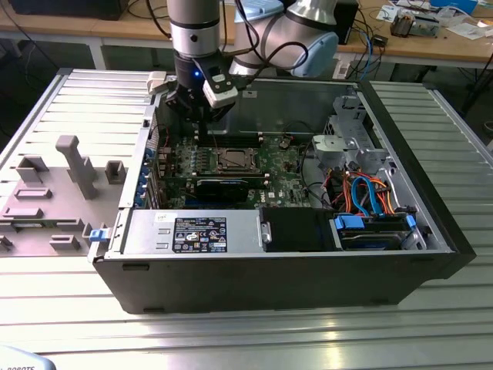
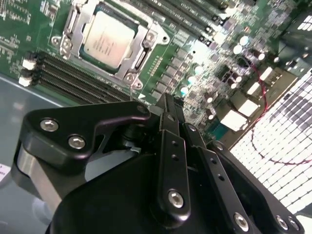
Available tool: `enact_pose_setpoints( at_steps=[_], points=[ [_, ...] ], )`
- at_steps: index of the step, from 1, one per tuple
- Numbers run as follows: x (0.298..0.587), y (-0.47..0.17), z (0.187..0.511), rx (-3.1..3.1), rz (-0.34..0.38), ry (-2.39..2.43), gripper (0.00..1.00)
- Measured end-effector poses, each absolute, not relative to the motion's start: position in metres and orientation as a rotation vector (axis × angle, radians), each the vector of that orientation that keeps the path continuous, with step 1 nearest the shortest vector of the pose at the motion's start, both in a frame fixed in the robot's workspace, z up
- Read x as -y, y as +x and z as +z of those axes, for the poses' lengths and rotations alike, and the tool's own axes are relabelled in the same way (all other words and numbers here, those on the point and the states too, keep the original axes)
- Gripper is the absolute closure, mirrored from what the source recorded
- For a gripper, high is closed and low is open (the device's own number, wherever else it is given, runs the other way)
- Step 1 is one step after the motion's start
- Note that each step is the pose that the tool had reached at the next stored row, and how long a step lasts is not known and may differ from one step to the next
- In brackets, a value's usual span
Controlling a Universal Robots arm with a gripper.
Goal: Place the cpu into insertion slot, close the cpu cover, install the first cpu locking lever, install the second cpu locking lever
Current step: 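Install the first cpu locking lever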
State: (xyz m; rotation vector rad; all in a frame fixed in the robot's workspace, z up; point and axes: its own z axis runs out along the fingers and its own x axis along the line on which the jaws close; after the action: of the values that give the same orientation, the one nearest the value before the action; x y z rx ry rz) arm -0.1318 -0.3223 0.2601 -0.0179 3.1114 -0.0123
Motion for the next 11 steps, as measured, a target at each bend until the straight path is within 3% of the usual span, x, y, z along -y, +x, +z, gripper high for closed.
enact_pose_setpoints(
  at_steps=[11],
  points=[
    [0.3105, -0.1312, 0.2594, -3.102, -0.015, -0.048, 0.89]
  ],
)
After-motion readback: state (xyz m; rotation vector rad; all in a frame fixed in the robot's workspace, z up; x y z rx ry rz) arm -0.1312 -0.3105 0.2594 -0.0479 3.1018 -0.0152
